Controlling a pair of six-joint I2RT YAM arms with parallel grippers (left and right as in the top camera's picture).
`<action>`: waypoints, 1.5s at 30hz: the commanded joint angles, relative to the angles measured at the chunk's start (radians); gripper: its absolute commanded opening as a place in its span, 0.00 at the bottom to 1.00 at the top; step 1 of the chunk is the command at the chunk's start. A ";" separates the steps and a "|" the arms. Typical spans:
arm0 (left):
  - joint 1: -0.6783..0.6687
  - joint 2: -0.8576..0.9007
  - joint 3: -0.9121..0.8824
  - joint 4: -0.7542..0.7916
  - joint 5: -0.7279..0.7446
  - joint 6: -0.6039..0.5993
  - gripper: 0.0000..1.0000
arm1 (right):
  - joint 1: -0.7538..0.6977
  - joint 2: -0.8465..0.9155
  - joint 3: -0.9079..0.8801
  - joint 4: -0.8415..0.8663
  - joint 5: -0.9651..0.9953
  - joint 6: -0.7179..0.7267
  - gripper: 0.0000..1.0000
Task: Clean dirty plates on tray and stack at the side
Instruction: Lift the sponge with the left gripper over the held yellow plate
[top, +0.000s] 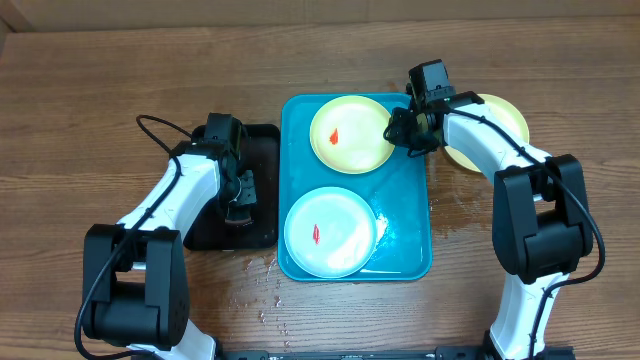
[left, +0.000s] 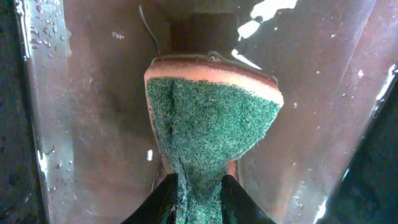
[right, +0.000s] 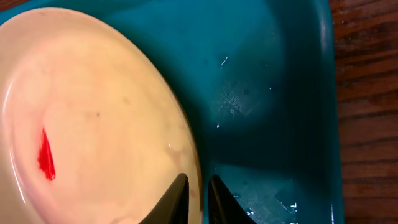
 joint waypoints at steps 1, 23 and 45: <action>-0.002 0.000 -0.009 0.005 -0.013 0.015 0.24 | 0.004 0.003 -0.008 0.004 0.010 0.005 0.13; -0.002 -0.088 0.061 0.007 -0.039 0.014 0.04 | 0.004 0.003 -0.008 0.003 0.009 0.036 0.51; -0.002 -0.260 0.423 -0.098 -0.098 0.142 0.04 | 0.005 0.003 -0.028 0.027 0.034 0.144 0.31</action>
